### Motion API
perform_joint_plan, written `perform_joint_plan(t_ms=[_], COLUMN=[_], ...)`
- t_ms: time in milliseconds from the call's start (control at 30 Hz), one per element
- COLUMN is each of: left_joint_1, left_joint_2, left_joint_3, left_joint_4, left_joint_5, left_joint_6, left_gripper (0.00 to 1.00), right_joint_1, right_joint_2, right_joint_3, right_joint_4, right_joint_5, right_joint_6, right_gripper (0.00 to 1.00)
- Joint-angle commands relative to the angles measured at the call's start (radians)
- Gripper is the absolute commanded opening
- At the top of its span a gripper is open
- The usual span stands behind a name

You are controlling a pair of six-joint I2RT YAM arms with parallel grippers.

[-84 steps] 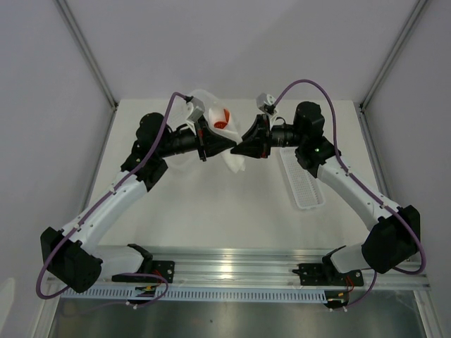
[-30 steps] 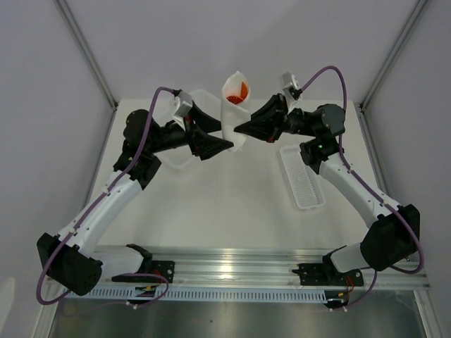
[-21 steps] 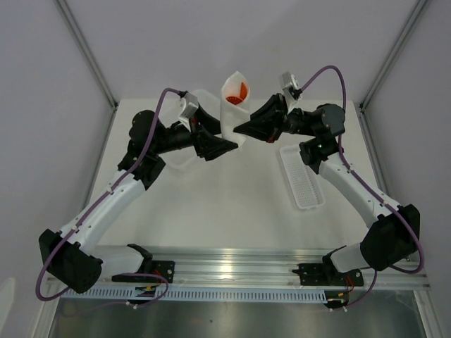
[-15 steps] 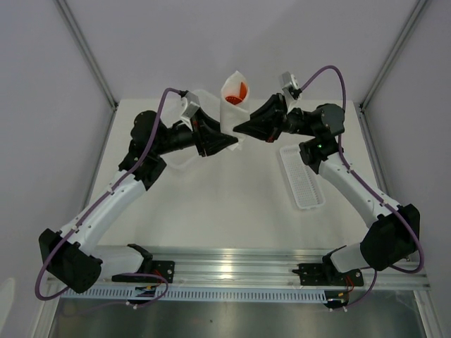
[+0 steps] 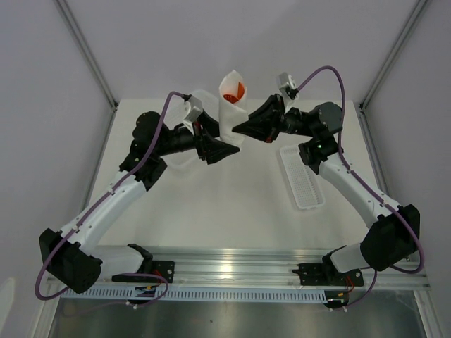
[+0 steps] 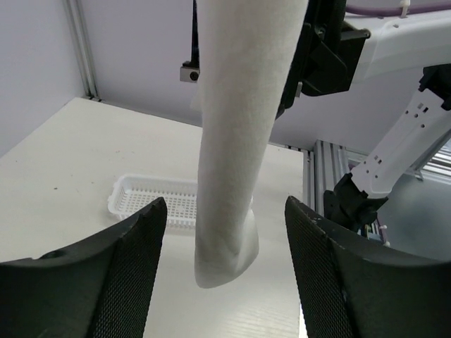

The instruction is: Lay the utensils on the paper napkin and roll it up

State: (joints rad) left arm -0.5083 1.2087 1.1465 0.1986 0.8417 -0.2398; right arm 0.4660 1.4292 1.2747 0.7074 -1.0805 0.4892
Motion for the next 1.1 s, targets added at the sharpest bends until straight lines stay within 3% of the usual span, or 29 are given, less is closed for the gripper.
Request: perform_joint_plan(t_ms=[0, 133, 200, 333, 400, 433, 667, 867, 900, 1000, 1067], left_joint_1=[0.001, 0.001, 0.001, -0.006, -0.01, -0.01, -0.01, -0.01, -0.01, -0.01, -0.01], left_joint_2=[-0.034, -0.031, -0.023, -0.012, -0.011, -0.012, -0.021, -0.024, -0.024, -0.032, -0.037], left_joint_3=[-0.019, -0.025, -0.024, -0.018, -0.019, -0.021, -0.022, -0.028, -0.03, -0.034, -0.042], left_joint_4=[0.021, 0.033, 0.039, 0.065, 0.073, 0.073, 0.07, 0.065, 0.065, 0.05, 0.036], left_joint_5=[0.04, 0.028, 0.01, -0.001, -0.006, -0.006, 0.002, 0.016, 0.022, 0.057, 0.056], left_joint_6=[0.03, 0.031, 0.033, 0.022, 0.016, 0.013, 0.008, 0.014, 0.017, 0.037, 0.048], left_gripper=[0.72, 0.74, 0.7, 0.53, 0.38, 0.29, 0.03, 0.01, 0.02, 0.59, 0.84], right_joint_1=[0.006, 0.008, 0.007, 0.011, 0.016, 0.014, 0.017, 0.017, 0.016, 0.017, 0.017], right_joint_2=[-0.035, -0.026, -0.015, 0.011, 0.016, 0.016, -0.007, -0.013, -0.016, -0.015, -0.013], right_joint_3=[0.038, 0.037, 0.035, 0.022, 0.018, 0.018, 0.017, 0.021, 0.02, 0.018, 0.018], right_joint_4=[0.029, 0.122, 0.17, 0.302, 0.31, 0.305, 0.19, 0.164, 0.161, 0.156, 0.142], right_joint_5=[0.008, 0.011, 0.008, 0.014, 0.016, 0.019, 0.014, 0.017, 0.017, 0.021, 0.024], right_joint_6=[-0.012, 0.052, 0.097, 0.212, 0.221, 0.218, 0.127, 0.104, 0.101, 0.1, 0.097], right_gripper=[0.0, 0.0, 0.0, 0.0, 0.0, 0.0, 0.0, 0.0, 0.0, 0.0, 0.0])
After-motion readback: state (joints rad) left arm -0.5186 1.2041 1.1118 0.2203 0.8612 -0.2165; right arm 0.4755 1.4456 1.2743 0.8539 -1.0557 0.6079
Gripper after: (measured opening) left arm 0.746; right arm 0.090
